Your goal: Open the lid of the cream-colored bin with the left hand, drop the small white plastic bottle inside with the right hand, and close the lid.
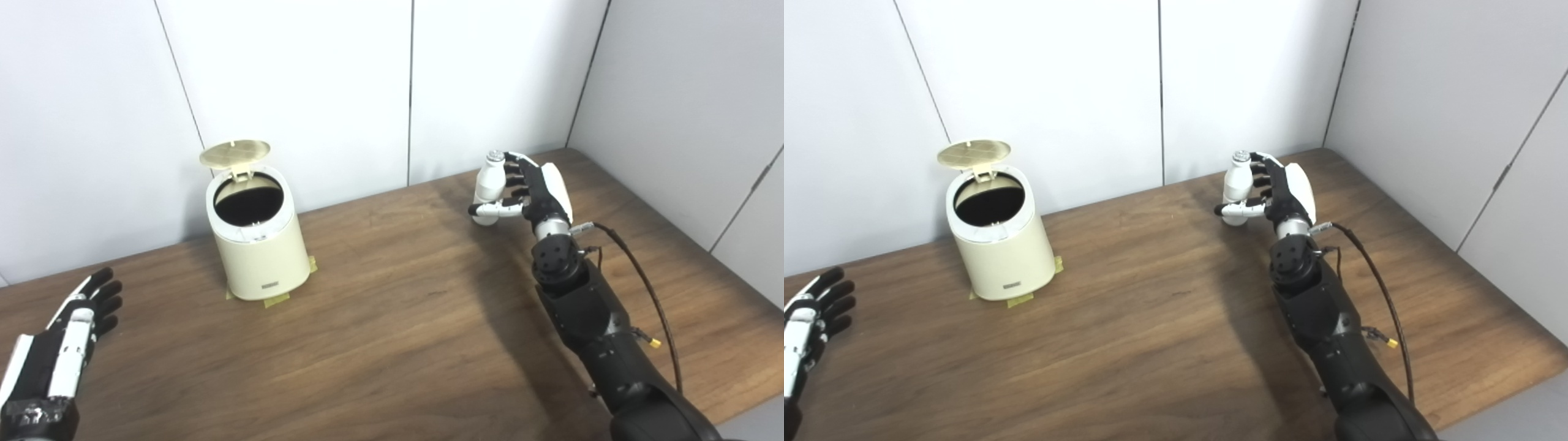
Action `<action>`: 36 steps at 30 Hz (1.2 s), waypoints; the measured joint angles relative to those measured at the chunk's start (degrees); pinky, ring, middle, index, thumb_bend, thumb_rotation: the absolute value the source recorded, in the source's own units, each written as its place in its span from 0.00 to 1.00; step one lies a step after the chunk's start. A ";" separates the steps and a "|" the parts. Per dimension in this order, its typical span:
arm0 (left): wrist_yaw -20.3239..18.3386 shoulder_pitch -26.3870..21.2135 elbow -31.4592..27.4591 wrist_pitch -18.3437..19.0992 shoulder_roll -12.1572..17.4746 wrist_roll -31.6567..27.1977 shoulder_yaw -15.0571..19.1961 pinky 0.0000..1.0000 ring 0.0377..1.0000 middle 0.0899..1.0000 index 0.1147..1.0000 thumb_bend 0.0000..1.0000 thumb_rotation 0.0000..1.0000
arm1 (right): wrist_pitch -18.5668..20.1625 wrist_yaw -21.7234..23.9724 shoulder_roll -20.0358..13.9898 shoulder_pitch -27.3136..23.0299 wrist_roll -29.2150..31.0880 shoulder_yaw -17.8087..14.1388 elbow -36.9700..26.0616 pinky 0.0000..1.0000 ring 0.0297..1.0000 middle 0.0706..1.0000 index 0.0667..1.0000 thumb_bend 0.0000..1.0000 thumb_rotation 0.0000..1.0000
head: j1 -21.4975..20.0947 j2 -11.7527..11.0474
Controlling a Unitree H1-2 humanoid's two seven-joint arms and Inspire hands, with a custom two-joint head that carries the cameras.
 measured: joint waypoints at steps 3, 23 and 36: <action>-0.02 0.07 0.00 0.00 0.00 0.04 0.01 0.90 0.90 0.90 0.95 0.10 1.00 | -0.16 -0.18 0.00 -0.03 0.01 -0.01 0.37 0.62 0.69 0.73 0.78 0.82 0.00 | 0.00 0.00; -0.71 0.62 -0.33 0.00 -0.02 0.91 0.14 0.86 0.89 0.90 1.00 0.10 1.00 | -3.24 -1.58 0.39 -0.55 0.92 -0.38 5.29 0.40 0.44 0.45 0.47 0.53 0.02 | 0.44 0.09; -1.25 0.83 -0.32 0.00 0.00 1.93 0.40 0.86 0.88 0.89 1.00 0.13 1.00 | -3.27 -0.73 0.38 -0.33 2.05 -0.63 4.41 0.33 0.37 0.38 0.49 0.52 0.00 | 1.23 0.09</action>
